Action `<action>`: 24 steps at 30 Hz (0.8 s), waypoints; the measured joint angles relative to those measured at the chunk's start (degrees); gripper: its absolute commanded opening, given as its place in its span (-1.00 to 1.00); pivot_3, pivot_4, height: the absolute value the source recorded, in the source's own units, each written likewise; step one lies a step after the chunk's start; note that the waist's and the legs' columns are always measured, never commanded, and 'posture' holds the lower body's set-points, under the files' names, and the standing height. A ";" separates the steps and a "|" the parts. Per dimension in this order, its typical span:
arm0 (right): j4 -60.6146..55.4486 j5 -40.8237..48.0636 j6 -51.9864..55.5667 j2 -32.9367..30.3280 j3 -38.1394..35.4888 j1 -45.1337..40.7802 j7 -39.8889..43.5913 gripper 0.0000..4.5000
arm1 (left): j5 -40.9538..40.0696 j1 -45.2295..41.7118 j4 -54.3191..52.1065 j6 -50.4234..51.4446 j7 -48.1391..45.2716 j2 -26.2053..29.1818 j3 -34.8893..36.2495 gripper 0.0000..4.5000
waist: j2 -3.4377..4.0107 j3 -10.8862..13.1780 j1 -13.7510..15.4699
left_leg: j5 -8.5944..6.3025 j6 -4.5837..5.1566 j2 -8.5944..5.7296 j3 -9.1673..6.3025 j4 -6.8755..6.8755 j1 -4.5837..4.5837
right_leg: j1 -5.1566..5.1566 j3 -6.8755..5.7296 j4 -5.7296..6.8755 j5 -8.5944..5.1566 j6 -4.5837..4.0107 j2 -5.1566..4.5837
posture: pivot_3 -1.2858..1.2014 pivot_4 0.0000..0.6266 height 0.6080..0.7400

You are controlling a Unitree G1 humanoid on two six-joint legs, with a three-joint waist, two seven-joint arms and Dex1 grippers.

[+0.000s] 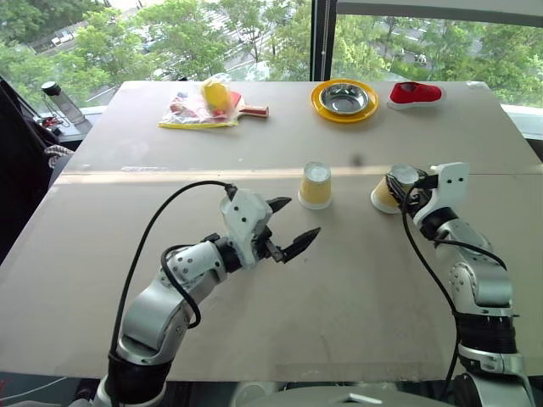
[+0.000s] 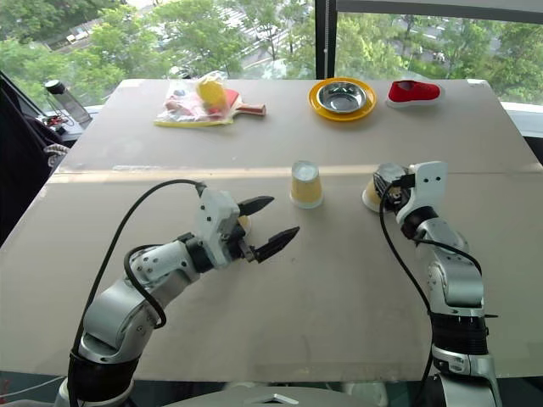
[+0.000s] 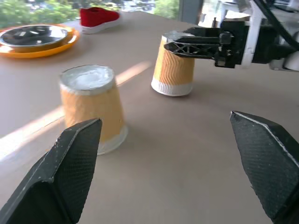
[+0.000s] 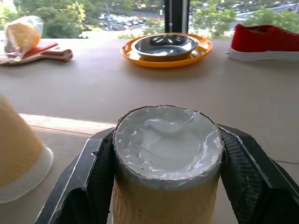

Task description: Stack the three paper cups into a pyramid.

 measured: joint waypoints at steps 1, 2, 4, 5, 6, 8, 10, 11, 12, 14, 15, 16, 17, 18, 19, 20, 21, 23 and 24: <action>0.05 0.04 0.27 0.06 0.80 -0.30 0.44 0.26 | 0.15 0.63 -0.89 0.02 0.91 -0.27 0.64 1.00 | 0.00 0.00 0.26 | 0.00 0.00 0.00 0.01 0.00 0.00 | 0.00 -0.01 0.00 0.00 0.00 -0.01 | 0.03 -0.52 1.00; 0.40 0.04 0.39 0.34 1.53 -0.75 0.75 0.26 | 0.33 1.25 -1.64 0.03 1.89 -0.32 0.99 1.00 | 0.00 0.00 0.35 | 0.00 0.00 -0.01 0.01 0.00 0.00 | 0.00 -0.02 -0.02 0.00 0.00 -0.01 | 0.03 -0.52 1.00; 1.44 0.01 0.29 1.05 2.40 -1.81 1.24 0.26 | 0.77 2.20 -2.74 0.09 3.15 -0.44 1.19 1.00 | 0.00 0.00 0.36 | 0.00 0.00 -0.01 0.02 0.00 0.00 | 0.01 -0.03 -0.01 0.00 0.00 0.00 | 0.03 -0.52 1.00; 2.04 -0.06 0.02 1.25 2.77 -2.31 1.53 0.26 | 0.87 2.46 -3.11 0.09 3.69 -0.54 1.20 1.00 | 0.00 0.00 0.35 | 0.00 0.00 -0.01 0.02 0.00 0.00 | 0.00 -0.04 -0.01 0.00 0.00 0.00 | 0.03 -0.52 1.00; 3.12 -0.22 -0.59 1.47 3.42 -3.02 1.95 0.26 | 1.08 2.75 -3.40 0.10 4.36 -0.88 1.16 1.00 | 0.00 0.00 0.32 | 0.00 0.00 -0.01 0.04 0.00 0.02 | 0.00 -0.05 0.00 0.00 0.00 0.00 | 0.03 -0.52 1.00; 4.99 -0.67 -1.82 2.23 4.11 -4.20 2.56 0.26 | 1.50 3.01 -3.70 0.14 5.40 -1.27 1.03 1.00 | 0.00 0.00 0.15 | 0.00 0.00 0.00 0.04 -0.01 0.03 | 0.00 -0.04 0.01 0.00 -0.01 0.03 | 0.03 -0.52 1.00; 7.16 -1.12 -3.05 2.43 5.04 -5.73 3.28 0.26 | 1.89 3.33 -4.68 0.24 6.43 -1.80 0.76 1.00 | 0.00 0.00 0.04 | 0.00 0.00 0.00 0.04 -0.01 0.04 | 0.00 -0.04 0.02 0.00 -0.01 0.03 | 0.03 -0.52 1.00; 7.72 -1.22 -3.34 2.45 5.38 -6.06 3.72 0.26 | 1.93 3.52 -5.05 0.29 6.71 -1.83 0.70 1.00 | 0.00 0.00 0.08 | 0.00 0.00 0.00 0.04 -0.01 0.04 | 0.00 -0.05 0.02 0.00 -0.01 0.02 | 0.03 -0.52 1.00; 8.22 -1.34 -3.77 2.44 5.83 -6.39 4.12 0.26 | 1.95 3.82 -5.33 0.37 6.96 -1.83 0.70 1.00 | 0.00 0.00 0.09 | 0.00 0.00 0.00 0.04 -0.02 0.04 | 0.00 -0.04 0.01 0.00 -0.01 0.02 | 0.03 -0.52 1.00; 8.68 -1.91 -4.68 2.32 6.58 -6.45 5.03 0.26 | 1.95 4.40 -5.46 0.51 7.44 -1.90 0.72 1.00 | 0.00 0.00 0.11 | 0.00 0.00 0.00 0.05 -0.02 0.04 | 0.00 -0.04 0.00 0.00 -0.01 0.02 | 0.03 -0.52 1.00; 8.78 -2.52 -5.29 2.08 7.25 -6.44 5.64 0.26 | 1.95 4.77 -5.46 0.69 7.62 -1.89 0.73 1.00 | 0.00 0.00 0.10 | 0.00 0.00 0.00 0.05 -0.02 0.03 | 0.00 -0.04 0.00 0.00 -0.01 0.02 | 0.03 -0.52 1.00; 8.87 -2.97 -5.66 1.92 7.86 -6.44 6.30 0.26 | 1.95 4.99 -5.46 0.77 7.73 -1.88 0.73 1.00 | 0.00 0.00 0.10 | 0.00 0.00 0.00 0.05 -0.02 0.04 | 0.00 -0.04 0.00 0.00 -0.01 0.02 | 0.03 -0.52 1.00; 8.93 -3.20 -6.01 1.95 8.31 -6.44 6.66 0.26 | 1.97 5.09 -5.46 0.79 7.84 -1.87 0.73 1.00 | 0.00 0.00 0.10 | 0.00 0.00 0.00 0.05 -0.02 0.04 | 0.00 -0.05 0.00 0.00 -0.01 0.02 | 0.03 -0.52 1.00; 9.02 -3.38 -6.31 2.01 8.60 -6.44 6.90 0.26 | 1.99 5.12 -5.45 0.80 7.92 -1.87 0.73 1.00 | 0.00 0.00 0.12 | 0.00 0.00 0.00 0.04 -0.02 0.04 | 0.00 -0.06 0.01 0.00 -0.01 0.02 | 0.03 -0.52 1.00; 9.22 -3.61 -6.69 2.13 8.78 -6.44 7.09 0.26 | 2.07 5.12 -5.45 0.81 7.97 -1.86 0.73 1.00 | 0.00 0.00 0.15 | 0.00 0.00 0.00 0.04 -0.02 0.04 | 0.00 -0.06 0.01 0.00 -0.01 0.02 | 0.03 -0.52 1.00; 9.35 -3.78 -6.91 2.15 8.83 -6.44 7.13 0.26 | 2.12 5.12 -5.45 0.81 7.99 -1.85 0.73 1.00 | 0.00 0.00 0.18 | 0.00 0.00 0.00 0.04 -0.02 0.04 | 0.00 -0.06 0.01 0.00 -0.01 0.02 | 0.03 -0.52 1.00; 9.44 -3.94 -7.11 2.16 8.85 -6.44 7.20 0.26 | 2.20 5.11 -5.45 0.83 8.00 -1.85 0.73 1.00 | 0.00 0.00 0.18 | 0.00 0.00 0.00 0.04 -0.02 0.04 | 0.00 -0.05 0.00 0.00 -0.01 0.02 | 0.03 -0.52 1.00; 9.47 -4.09 -7.21 2.26 8.87 -6.44 7.26 0.26 | 2.28 5.04 -5.45 0.84 8.00 -1.85 0.73 1.00 | 0.00 0.00 0.17 | 0.00 -0.01 0.00 0.05 -0.02 0.04 | 0.00 -0.05 0.00 0.00 -0.01 0.02 | 0.03 -0.52 1.00; 9.47 -4.19 -7.21 2.34 8.87 -6.44 7.30 0.26 | 2.38 4.93 -5.45 0.85 8.01 -1.85 0.73 1.00 | 0.00 0.00 0.17 | 0.00 -0.01 0.00 0.04 -0.02 0.04 | 0.00 -0.05 0.00 0.00 -0.01 0.02 | 0.03 -0.52 1.00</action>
